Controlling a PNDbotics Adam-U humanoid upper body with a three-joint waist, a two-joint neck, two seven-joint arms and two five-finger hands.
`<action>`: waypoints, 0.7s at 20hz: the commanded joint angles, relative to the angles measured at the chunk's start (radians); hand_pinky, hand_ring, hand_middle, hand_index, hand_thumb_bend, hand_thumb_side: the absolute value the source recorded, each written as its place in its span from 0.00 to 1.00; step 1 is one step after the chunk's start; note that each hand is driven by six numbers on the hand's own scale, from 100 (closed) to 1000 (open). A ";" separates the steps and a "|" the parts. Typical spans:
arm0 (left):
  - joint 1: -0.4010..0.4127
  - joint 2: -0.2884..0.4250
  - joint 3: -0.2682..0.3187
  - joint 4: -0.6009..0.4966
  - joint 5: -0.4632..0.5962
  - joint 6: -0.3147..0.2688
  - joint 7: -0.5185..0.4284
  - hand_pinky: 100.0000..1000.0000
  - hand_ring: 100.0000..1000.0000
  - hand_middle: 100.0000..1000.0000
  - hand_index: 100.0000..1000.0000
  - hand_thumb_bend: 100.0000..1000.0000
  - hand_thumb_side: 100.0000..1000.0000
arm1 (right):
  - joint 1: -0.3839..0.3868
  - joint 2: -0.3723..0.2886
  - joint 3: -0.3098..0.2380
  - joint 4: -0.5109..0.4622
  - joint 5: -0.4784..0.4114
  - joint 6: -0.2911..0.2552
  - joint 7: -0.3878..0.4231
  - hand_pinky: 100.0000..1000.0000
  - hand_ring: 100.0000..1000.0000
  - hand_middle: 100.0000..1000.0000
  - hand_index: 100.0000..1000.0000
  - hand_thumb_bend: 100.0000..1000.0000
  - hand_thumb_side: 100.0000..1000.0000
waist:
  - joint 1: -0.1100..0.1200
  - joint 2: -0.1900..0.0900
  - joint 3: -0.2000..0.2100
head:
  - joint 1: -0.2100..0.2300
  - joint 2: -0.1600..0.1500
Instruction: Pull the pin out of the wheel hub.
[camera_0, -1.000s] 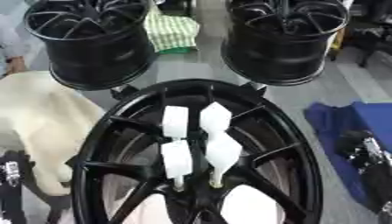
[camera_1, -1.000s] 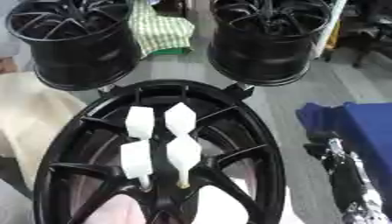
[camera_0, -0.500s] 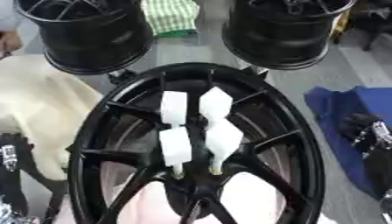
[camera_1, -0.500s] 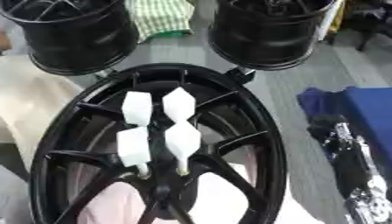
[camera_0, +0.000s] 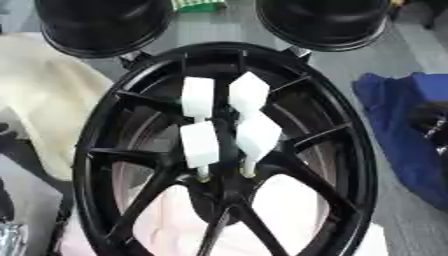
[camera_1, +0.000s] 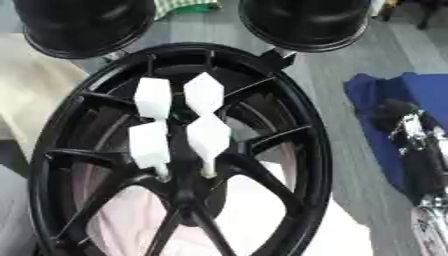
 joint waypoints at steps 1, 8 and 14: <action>0.012 0.045 0.014 -0.056 0.014 0.019 0.005 0.85 0.66 0.61 0.72 0.17 0.81 | 0.017 -0.061 -0.008 -0.072 0.018 0.012 -0.007 0.79 0.67 0.62 0.68 0.00 0.59 | -0.001 -0.015 -0.004 | 0.017 0.032; 0.061 0.086 0.009 -0.145 0.017 0.078 0.002 0.84 0.65 0.61 0.72 0.15 0.81 | 0.075 -0.159 -0.010 -0.143 0.054 0.006 0.002 0.79 0.67 0.63 0.68 0.00 0.57 | -0.005 -0.014 -0.002 | 0.027 0.054; 0.097 0.144 -0.001 -0.236 0.037 0.134 0.003 0.84 0.65 0.61 0.72 0.14 0.80 | 0.102 -0.271 -0.026 -0.144 0.056 -0.073 0.020 0.79 0.67 0.63 0.69 0.00 0.54 | -0.005 -0.008 -0.004 | 0.018 0.047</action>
